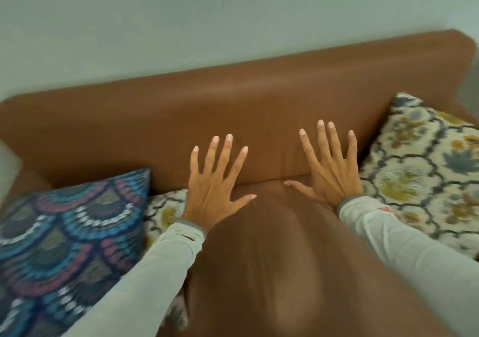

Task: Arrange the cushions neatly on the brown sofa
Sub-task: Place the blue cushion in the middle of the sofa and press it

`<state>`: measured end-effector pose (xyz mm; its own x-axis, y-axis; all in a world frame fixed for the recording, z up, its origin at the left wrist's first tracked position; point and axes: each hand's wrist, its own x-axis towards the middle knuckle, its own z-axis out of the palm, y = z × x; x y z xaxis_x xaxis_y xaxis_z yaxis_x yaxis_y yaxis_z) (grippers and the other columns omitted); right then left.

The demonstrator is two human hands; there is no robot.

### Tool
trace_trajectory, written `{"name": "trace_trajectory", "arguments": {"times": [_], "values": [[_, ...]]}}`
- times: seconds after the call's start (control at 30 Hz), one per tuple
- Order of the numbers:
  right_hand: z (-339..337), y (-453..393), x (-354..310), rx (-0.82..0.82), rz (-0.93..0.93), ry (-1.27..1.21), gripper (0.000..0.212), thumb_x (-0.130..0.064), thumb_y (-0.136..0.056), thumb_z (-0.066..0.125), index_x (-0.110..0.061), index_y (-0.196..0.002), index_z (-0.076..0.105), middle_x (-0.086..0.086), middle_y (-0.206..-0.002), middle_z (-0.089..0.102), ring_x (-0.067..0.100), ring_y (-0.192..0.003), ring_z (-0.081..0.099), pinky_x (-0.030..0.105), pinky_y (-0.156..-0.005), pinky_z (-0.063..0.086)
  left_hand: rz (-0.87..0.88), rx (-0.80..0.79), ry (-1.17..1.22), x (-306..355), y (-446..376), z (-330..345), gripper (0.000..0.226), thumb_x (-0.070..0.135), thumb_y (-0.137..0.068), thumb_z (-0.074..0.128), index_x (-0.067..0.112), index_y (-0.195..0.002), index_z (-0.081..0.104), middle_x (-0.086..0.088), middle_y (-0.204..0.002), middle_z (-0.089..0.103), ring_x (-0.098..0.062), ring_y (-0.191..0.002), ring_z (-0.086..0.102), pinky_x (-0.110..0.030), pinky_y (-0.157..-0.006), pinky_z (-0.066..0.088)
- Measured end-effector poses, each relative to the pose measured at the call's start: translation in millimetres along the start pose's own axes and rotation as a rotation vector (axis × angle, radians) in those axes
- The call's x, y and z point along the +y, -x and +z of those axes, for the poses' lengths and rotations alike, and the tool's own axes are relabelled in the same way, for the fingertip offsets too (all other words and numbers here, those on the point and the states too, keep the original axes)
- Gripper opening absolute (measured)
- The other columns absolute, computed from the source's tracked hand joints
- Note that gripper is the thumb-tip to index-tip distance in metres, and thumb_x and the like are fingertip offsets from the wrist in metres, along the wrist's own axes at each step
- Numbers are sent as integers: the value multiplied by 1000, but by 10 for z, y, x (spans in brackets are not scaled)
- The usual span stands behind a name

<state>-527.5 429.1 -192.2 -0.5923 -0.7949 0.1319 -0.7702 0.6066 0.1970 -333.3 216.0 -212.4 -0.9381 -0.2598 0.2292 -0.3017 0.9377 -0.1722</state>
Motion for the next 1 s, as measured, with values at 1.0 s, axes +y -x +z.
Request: {"name": "trace_trajectory", "arguments": {"times": [1.0], "values": [[-251, -45, -3899, -235, 225, -1341, 82, -56, -94, 72, -37, -164, 36, 0, -179, 20, 20, -167, 14, 47, -131, 24, -853, -157, 562, -2727, 2578, -267, 117, 99, -73, 51, 50, -168, 6, -11, -143, 48, -34, -107, 66, -57, -89, 61]]}}
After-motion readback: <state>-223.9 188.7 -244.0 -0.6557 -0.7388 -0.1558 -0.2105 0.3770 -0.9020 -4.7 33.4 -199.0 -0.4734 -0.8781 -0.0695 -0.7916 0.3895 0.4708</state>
